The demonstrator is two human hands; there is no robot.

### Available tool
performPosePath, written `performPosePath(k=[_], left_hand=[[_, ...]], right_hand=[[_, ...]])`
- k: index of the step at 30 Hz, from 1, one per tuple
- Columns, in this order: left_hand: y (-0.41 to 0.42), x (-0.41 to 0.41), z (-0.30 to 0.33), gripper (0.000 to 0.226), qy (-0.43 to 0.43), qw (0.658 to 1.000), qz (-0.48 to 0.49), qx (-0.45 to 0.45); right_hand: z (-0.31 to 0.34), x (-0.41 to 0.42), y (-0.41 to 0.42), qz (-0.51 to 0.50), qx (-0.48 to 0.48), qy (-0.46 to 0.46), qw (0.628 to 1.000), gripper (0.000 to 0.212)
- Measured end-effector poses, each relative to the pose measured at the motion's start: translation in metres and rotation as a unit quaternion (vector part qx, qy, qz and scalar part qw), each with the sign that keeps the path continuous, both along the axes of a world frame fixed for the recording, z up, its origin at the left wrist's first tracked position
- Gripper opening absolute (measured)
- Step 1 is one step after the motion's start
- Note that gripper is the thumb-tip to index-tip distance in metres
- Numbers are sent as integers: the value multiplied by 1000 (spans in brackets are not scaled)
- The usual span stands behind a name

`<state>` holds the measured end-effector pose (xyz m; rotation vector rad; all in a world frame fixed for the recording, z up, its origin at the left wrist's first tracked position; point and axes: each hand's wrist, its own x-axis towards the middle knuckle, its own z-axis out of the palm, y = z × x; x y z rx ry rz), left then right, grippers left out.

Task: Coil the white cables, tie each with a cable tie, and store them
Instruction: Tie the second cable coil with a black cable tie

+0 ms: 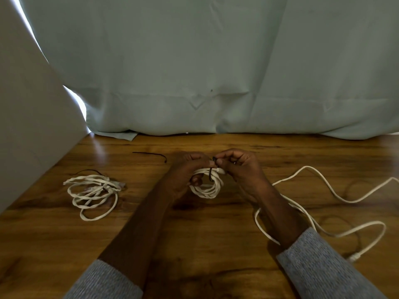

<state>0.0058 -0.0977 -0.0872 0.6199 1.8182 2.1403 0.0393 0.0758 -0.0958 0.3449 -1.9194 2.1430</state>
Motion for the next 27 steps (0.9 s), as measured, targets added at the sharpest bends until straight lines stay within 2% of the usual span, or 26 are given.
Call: performPosePath(k=[14,27], left_hand=[[1,1,1,14,1,1000,-9,-14],[0,-2,-2,16,-2,1000,-19,11]], right_hand=[[-2,-1,0,7,-3,8,1000,14],[-3,-2,3,0,10,11,1000,17]])
